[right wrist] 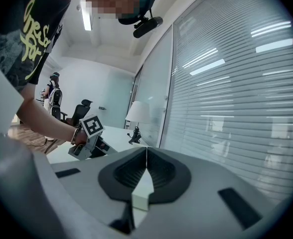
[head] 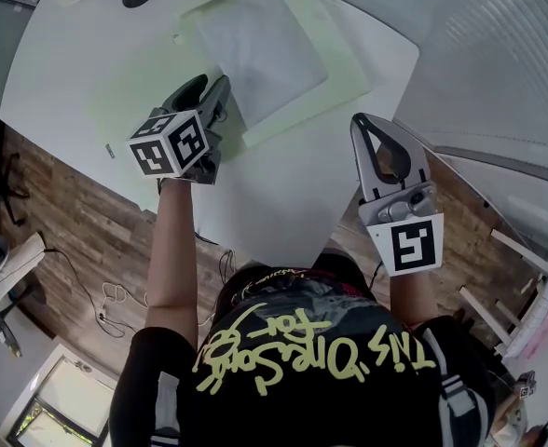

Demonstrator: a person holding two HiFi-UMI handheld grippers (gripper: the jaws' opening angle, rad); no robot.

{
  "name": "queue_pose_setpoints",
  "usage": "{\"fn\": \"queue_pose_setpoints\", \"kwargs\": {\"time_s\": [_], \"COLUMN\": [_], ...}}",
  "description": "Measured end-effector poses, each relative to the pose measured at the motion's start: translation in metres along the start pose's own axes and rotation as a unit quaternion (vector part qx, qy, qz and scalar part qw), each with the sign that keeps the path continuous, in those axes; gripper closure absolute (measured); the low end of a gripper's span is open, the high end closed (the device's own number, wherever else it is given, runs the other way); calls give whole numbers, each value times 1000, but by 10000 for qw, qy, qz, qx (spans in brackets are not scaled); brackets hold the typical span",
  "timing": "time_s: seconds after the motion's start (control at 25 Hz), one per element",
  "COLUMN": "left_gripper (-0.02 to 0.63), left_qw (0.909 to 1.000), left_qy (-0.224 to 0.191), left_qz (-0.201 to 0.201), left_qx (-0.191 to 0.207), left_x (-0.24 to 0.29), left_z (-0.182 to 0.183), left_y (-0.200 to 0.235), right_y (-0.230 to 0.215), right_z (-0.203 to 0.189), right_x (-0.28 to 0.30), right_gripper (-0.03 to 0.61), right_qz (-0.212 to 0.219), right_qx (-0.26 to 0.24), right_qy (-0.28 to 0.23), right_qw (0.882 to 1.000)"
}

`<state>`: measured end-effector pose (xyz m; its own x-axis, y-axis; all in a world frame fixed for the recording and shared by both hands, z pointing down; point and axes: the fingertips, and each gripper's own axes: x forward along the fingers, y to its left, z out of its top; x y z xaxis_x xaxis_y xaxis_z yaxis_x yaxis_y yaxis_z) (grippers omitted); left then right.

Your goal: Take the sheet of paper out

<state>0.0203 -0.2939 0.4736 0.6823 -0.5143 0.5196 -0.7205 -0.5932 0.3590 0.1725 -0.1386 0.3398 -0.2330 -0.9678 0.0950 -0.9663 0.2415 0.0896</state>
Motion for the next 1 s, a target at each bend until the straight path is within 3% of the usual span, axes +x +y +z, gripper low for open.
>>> {"fn": "queue_pose_setpoints", "kwargs": {"time_s": [0.52, 1.0], "left_gripper": [442, 443], "left_qw": [9970, 9950], "left_qy": [199, 311], "left_qz": [-292, -456], "left_qx": [-695, -835], "left_x": [18, 28], "left_z": [-11, -10], "left_y": [3, -4], "right_y": [-1, 3], "right_z": [-1, 0], "right_x": [-1, -1], "right_gripper": [571, 571], "right_qz": [-59, 6], "right_qx": [-7, -59], "right_qy": [-5, -32], "right_qw": [10000, 10000]}}
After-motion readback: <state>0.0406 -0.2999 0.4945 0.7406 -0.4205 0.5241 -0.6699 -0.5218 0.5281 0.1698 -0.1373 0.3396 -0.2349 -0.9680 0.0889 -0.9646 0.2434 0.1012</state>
